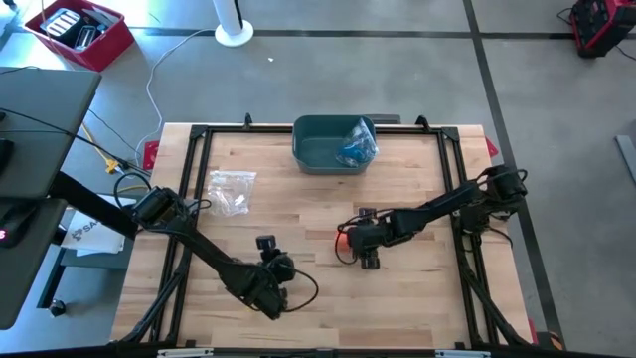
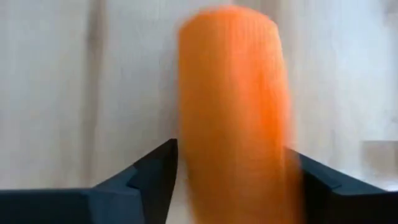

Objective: Roll bandage
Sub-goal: Roll the orange bandage, then put the rolled orange bandage into the transparent zip bag

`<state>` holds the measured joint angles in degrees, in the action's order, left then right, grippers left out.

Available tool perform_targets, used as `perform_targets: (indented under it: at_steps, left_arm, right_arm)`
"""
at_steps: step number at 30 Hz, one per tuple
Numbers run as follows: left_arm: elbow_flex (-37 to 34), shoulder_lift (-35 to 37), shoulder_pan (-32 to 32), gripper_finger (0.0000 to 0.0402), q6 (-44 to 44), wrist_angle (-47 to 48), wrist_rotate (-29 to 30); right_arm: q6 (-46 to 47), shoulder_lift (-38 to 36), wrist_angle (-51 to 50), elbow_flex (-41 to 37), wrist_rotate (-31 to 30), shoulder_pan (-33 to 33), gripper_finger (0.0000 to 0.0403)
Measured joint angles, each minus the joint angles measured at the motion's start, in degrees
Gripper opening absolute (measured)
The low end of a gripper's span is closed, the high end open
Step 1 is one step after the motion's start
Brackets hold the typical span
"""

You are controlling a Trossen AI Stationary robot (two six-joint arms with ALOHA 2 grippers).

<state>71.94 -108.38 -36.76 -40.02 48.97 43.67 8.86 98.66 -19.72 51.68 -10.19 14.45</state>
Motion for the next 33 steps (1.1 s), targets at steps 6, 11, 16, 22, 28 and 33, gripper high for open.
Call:
perform_targets:
  at_steps: [6,11,16,22,28,33]
  left_arm:
    - [0.0,0.0,-1.24,0.0121,-9.78,8.33,-0.72]
    - [0.02,0.63,-0.53,0.0121,-31.2,25.18,-6.83]
    - [-0.18,4.38,4.23,0.0121,-43.8,41.31,-10.25]
    - [-8.7,15.18,16.12,0.0106,-32.55,31.04,-10.64]
    - [-21.44,22.78,28.89,0.0098,-31.75,26.7,-9.68]
    - [-33.83,24.38,37.0,0.0096,-22.62,7.0,-11.04]
  right_arm:
    - [0.1,-3.54,-5.04,0.0,7.57,-1.65,0.0244]
    - [3.34,-10.29,-12.43,0.0,-2.84,0.69,0.0243]
    - [10.04,-16.97,-12.37,0.0,-10.35,5.44,0.0243]
    - [13.75,-18.73,-1.24,0.0,-13.83,13.42,0.0243]
    - [12.13,-16.88,6.8,0.0,-19.13,19.73,0.0243]
    - [10.64,-15.57,8.51,0.0,-19.81,20.82,0.0243]
